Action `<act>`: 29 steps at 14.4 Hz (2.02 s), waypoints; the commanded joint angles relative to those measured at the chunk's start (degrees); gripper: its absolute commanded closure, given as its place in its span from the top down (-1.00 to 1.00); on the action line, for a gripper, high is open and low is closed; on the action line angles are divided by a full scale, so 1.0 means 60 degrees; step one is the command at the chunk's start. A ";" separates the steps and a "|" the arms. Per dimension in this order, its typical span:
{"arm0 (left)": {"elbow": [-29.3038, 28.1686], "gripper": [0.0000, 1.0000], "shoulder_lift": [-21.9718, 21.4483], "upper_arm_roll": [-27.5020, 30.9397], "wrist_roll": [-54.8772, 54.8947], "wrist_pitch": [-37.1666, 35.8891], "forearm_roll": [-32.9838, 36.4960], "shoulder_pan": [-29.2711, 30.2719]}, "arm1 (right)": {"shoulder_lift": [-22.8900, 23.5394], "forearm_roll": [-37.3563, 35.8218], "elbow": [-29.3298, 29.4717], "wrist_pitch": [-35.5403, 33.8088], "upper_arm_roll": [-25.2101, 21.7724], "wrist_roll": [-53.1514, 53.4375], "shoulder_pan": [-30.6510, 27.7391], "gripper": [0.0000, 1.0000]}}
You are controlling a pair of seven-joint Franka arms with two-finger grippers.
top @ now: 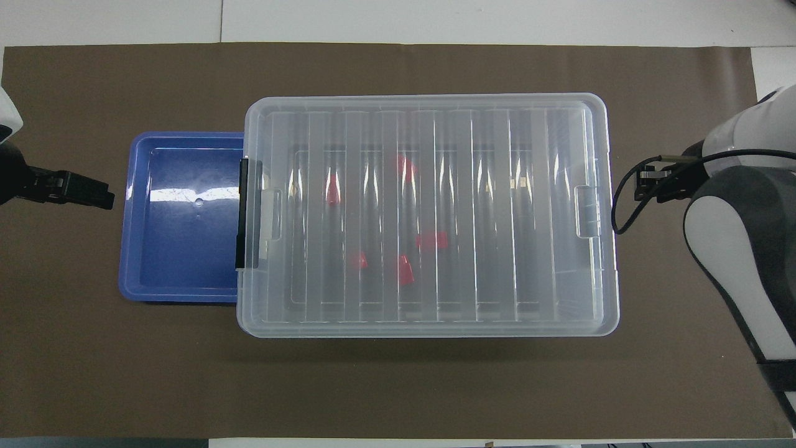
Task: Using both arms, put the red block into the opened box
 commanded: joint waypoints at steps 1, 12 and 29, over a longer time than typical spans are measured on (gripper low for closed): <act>-0.0166 1.00 -0.0227 -0.0020 0.0171 -0.0052 -0.0146 0.0103 | -0.0114 0.0077 0.0623 -0.0840 0.0013 -0.0868 -0.0590 1.00; -0.0151 1.00 -0.0227 -0.0020 0.0171 -0.0052 -0.0146 0.0103 | -0.0290 -0.0041 0.1841 -0.2016 0.0071 -0.1251 -0.1016 1.00; -0.0166 1.00 -0.0227 -0.0020 0.0171 -0.0052 -0.0146 0.0103 | -0.0290 0.0003 0.1871 -0.2162 0.0115 -0.1367 -0.1002 1.00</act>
